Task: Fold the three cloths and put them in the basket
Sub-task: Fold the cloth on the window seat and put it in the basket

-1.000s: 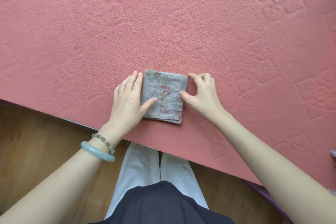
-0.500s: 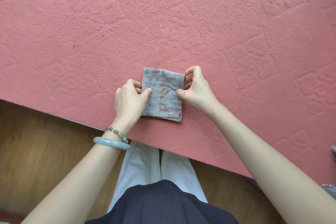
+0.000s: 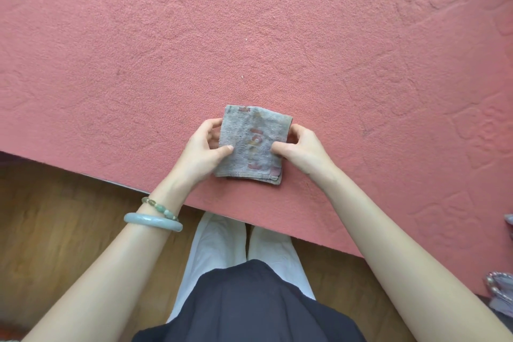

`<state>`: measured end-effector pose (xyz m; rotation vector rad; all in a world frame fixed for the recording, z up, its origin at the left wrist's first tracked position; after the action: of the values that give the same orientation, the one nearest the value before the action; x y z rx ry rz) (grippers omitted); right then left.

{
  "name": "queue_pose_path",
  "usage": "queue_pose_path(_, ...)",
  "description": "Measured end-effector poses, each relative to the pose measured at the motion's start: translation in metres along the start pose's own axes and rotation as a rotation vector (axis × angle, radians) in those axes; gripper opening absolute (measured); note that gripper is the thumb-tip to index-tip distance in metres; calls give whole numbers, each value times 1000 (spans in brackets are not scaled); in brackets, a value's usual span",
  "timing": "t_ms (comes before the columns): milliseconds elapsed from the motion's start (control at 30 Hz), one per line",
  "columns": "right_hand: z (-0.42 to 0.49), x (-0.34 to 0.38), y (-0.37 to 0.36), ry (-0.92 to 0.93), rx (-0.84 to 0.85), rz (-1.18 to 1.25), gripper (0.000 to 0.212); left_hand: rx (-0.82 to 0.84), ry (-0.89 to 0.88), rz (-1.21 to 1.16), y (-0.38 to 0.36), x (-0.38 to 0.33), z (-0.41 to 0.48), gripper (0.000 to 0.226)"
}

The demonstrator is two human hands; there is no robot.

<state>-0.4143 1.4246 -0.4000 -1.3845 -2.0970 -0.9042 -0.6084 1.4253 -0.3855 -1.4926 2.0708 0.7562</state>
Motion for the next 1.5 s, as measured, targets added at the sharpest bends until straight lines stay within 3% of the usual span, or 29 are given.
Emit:
queue_pose_path(100,-13,4,-2,-22,36,164,46,82,-57,135,5,-8,-7,51)
queue_pose_path(267,-45,20,9,-82,38,430,30,142,-111,151,13,-33,-26,50)
queue_pose_path(633,-151,74,58,-63,-96,897,38,428,-36,13,4,-133,-102,47)
queue_pose_path(800,-230,75,96,38,-242,1041,57,633,-53,25,-35,-183,-146,43)
queue_pose_path(1100,-379,34,143,203,-649,1124,48,947,-179,261,-152,-232,-250,42)
queue_pose_path(1500,-612,-95,96,236,-1090,1305,29,1293,-122,551,-299,-143,-435,43)
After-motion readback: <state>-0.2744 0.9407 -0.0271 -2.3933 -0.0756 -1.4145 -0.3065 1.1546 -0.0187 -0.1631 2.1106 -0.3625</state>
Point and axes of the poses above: each hand's wrist, its own z-axis towards the middle knuckle, its own y-axis out of the back of the hand, x = y × z, the point moved 3 cm from there along z, towards the middle knuckle, and after that the axes turned 5 degrees about y, right-handed, at the moved point
